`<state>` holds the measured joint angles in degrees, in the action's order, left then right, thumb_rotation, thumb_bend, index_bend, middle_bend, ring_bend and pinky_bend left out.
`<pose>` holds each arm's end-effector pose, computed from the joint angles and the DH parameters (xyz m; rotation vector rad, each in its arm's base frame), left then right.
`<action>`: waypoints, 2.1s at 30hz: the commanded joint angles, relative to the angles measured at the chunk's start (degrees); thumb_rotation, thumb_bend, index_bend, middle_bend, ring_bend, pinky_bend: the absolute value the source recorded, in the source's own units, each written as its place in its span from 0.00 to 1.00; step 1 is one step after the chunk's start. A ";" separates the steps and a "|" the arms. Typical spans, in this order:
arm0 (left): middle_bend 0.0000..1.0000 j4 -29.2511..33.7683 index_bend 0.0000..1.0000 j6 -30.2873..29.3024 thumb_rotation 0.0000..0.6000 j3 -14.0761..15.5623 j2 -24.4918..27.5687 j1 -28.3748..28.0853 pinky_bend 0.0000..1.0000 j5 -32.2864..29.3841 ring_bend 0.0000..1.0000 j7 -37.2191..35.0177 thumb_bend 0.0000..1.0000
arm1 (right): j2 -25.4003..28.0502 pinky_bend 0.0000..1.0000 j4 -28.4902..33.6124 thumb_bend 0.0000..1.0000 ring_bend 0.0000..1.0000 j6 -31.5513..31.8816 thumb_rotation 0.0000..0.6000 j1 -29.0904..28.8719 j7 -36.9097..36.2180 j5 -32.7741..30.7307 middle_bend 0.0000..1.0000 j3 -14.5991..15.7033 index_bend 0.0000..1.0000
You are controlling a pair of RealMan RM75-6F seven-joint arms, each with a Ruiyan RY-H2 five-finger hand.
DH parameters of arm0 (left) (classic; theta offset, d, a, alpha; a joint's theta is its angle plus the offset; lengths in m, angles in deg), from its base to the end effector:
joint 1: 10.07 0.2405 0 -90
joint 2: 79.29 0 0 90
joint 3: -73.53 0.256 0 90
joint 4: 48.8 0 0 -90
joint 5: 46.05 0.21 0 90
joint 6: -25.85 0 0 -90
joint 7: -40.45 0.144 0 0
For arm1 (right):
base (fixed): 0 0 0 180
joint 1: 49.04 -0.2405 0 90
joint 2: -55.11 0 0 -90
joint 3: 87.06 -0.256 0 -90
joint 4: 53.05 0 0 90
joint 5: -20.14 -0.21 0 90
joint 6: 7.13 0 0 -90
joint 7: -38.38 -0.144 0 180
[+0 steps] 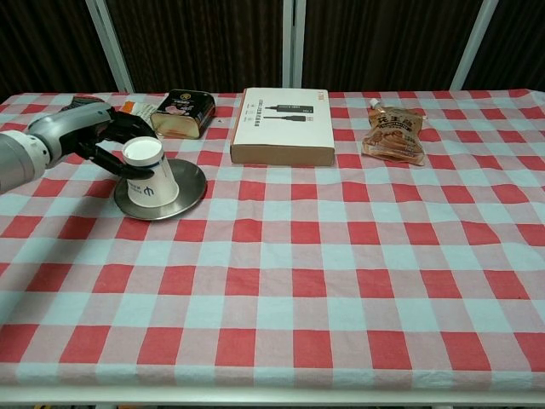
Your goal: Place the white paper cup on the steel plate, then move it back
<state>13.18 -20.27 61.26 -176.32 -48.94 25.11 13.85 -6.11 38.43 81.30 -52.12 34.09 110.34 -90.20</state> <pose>-0.2165 0.3682 -0.0415 -1.5122 -1.5993 -1.1450 -0.3093 -0.1723 0.1806 1.3931 -0.8524 0.9698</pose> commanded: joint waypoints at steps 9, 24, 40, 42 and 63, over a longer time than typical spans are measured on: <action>0.36 -2.19 0.50 -1.46 1.00 -0.68 -0.41 1.05 0.12 -1.47 0.21 0.40 0.27 | 0.13 0.07 0.56 0.07 0.00 -0.38 1.00 -0.17 0.38 0.21 0.15 0.22 0.00; 0.36 1.38 0.50 -2.97 1.00 0.16 -1.39 -0.23 0.12 1.95 0.21 3.28 0.27 | 0.09 0.07 0.98 0.07 0.00 -0.56 1.00 -0.32 0.94 0.18 0.15 0.29 0.00; 0.35 -0.34 0.50 -0.67 1.00 -0.93 -0.36 0.79 0.12 -1.63 0.21 2.72 0.27 | -0.18 0.07 1.10 0.07 0.00 -0.91 1.00 -0.94 1.00 0.90 0.15 0.31 0.00; 0.35 0.82 0.50 -0.82 1.00 -0.73 -0.67 0.37 0.12 -0.72 0.21 2.78 0.27 | -0.02 0.07 1.30 0.07 0.00 -0.87 1.00 -0.88 1.28 0.97 0.15 0.41 0.00; 0.35 1.49 0.50 -2.04 1.00 -0.62 -0.25 0.48 0.12 0.02 0.21 3.86 0.27 | -0.03 0.07 2.15 0.07 0.00 -0.89 1.00 -1.01 2.01 1.44 0.15 0.69 0.00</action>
<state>13.79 -22.03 60.25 -176.50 -48.16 24.27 17.86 -6.15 40.58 80.38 -53.16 36.09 111.76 -89.53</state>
